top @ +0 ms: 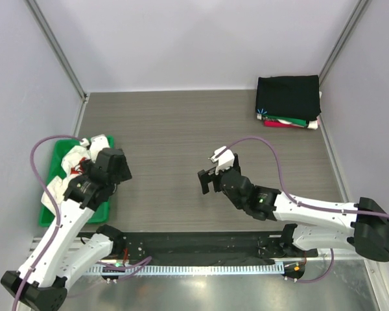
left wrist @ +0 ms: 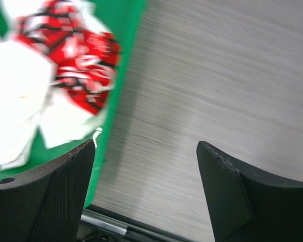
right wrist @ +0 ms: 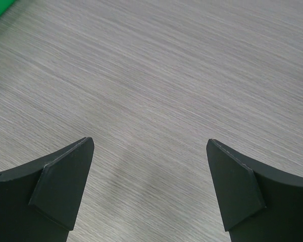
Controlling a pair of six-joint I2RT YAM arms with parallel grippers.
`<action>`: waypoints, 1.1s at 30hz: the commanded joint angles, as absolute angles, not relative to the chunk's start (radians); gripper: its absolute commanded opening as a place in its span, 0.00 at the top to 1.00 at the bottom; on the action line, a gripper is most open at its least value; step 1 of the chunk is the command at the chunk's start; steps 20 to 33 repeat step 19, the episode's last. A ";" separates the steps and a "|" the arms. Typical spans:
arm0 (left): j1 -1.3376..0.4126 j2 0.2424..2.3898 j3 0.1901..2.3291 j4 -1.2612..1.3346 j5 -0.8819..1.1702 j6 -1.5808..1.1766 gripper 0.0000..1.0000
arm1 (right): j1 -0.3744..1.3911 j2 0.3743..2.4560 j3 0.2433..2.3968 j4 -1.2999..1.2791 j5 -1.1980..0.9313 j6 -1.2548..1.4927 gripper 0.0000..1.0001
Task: Fold and stack the t-shirts
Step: Reset both grippers
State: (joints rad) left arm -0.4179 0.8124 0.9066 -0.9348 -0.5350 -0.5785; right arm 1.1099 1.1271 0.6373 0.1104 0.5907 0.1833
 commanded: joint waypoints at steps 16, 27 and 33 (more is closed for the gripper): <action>-0.416 0.627 0.899 -1.008 -0.977 -0.738 0.00 | 1.117 1.002 0.572 0.239 0.515 0.144 0.00; -0.416 0.630 0.890 -0.979 -0.915 -0.700 0.00 | 1.115 1.006 0.580 0.230 0.545 0.155 0.00; -0.416 0.630 0.890 -0.979 -0.915 -0.700 0.00 | 1.115 1.006 0.580 0.230 0.545 0.155 0.00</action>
